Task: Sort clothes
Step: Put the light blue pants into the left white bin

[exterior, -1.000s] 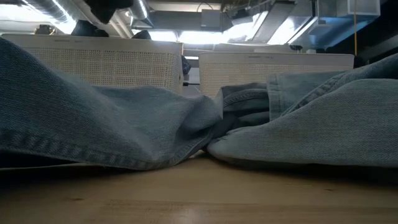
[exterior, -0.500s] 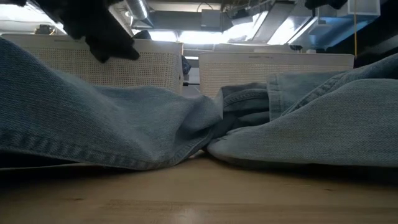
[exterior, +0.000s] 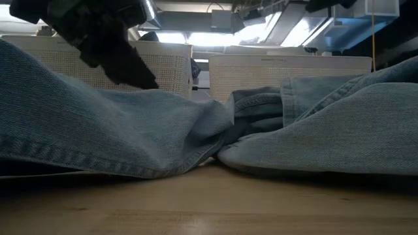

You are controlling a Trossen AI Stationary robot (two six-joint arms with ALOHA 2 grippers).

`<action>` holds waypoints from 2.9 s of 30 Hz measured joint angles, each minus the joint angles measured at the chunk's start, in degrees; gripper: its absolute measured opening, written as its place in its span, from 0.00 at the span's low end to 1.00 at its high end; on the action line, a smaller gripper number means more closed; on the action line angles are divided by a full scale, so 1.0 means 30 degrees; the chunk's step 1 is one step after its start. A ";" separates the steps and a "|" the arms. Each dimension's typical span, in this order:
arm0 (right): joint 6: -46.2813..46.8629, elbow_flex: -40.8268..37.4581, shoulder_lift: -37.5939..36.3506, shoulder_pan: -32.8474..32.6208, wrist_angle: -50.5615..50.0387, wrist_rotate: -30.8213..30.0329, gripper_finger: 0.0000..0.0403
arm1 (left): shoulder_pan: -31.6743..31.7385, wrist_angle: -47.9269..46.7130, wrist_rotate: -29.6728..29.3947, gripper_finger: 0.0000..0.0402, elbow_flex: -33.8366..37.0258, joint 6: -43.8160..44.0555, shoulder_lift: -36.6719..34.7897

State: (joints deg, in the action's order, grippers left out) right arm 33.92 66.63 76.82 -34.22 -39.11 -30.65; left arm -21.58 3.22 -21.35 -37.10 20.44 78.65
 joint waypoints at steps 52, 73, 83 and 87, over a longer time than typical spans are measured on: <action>0.7208 -0.4282 0.1030 -0.1200 -0.3514 0.2664 0.93 | 0.3126 0.7113 0.3261 0.40 -0.0024 -0.0468 0.7962; 0.4905 -0.2470 0.3296 -0.1217 -0.1416 0.5252 0.93 | 0.3140 0.7759 0.3385 0.40 -0.0024 -0.0776 0.8335; 0.3574 -0.2460 0.7610 -0.0762 -0.1407 -0.0283 0.93 | 0.3140 0.8023 0.3412 0.40 -0.0024 -0.1029 0.8335; 0.3614 -0.2390 0.9130 -0.0222 -0.1244 -0.0970 0.93 | 0.3098 0.8564 0.3865 0.40 -0.0017 -0.1304 0.8342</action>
State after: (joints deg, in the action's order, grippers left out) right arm 44.76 59.46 104.21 -34.89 -42.84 -33.56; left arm -12.29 28.91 -9.75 -37.15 16.52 103.68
